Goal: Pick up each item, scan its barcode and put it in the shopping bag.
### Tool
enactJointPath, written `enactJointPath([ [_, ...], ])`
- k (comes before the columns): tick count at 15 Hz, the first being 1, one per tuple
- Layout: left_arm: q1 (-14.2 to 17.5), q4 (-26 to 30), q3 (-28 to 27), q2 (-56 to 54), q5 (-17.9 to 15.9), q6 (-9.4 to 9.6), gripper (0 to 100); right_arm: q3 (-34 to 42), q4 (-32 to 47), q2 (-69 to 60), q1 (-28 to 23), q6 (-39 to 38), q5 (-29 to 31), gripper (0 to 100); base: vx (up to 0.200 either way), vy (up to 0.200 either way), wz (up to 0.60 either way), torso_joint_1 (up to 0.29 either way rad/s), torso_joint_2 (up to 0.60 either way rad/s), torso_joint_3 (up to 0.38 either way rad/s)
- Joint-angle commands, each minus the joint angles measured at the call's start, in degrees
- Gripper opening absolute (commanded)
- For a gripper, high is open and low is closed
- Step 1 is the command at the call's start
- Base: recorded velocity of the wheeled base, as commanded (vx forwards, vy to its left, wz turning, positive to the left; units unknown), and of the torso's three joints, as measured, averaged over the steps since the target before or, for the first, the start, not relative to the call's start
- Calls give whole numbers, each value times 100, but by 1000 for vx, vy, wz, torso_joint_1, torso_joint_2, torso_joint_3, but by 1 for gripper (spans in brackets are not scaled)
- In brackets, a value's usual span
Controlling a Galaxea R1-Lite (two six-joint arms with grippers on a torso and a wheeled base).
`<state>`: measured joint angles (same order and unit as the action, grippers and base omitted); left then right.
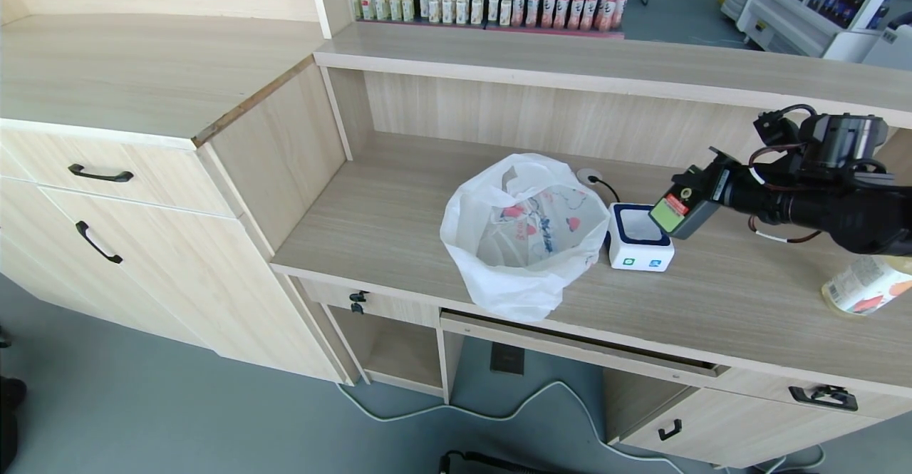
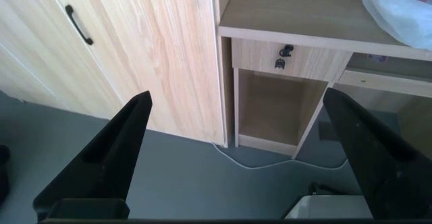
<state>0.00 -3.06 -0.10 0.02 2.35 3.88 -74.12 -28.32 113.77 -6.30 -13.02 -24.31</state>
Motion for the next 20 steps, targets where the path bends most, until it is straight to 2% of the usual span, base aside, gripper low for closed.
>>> enactJointPath([
  [1,0,-2,1,-2,2,-1,100,-103,-60,119,33,1,-13,0,0,0,0,0,0,0],
  [5,0,-2,1,-2,2,-1,100,-349,-51,250,182,1,-13,0,0,0,0,0,0,0],
  [11,0,-2,1,-2,2,-1,100,-261,-42,286,244,344,31,0,0,0,0,0,0,0],
  [20,0,-2,1,-2,2,-1,100,-279,-42,207,244,370,75,0,0,0,0,0,0,0],
])
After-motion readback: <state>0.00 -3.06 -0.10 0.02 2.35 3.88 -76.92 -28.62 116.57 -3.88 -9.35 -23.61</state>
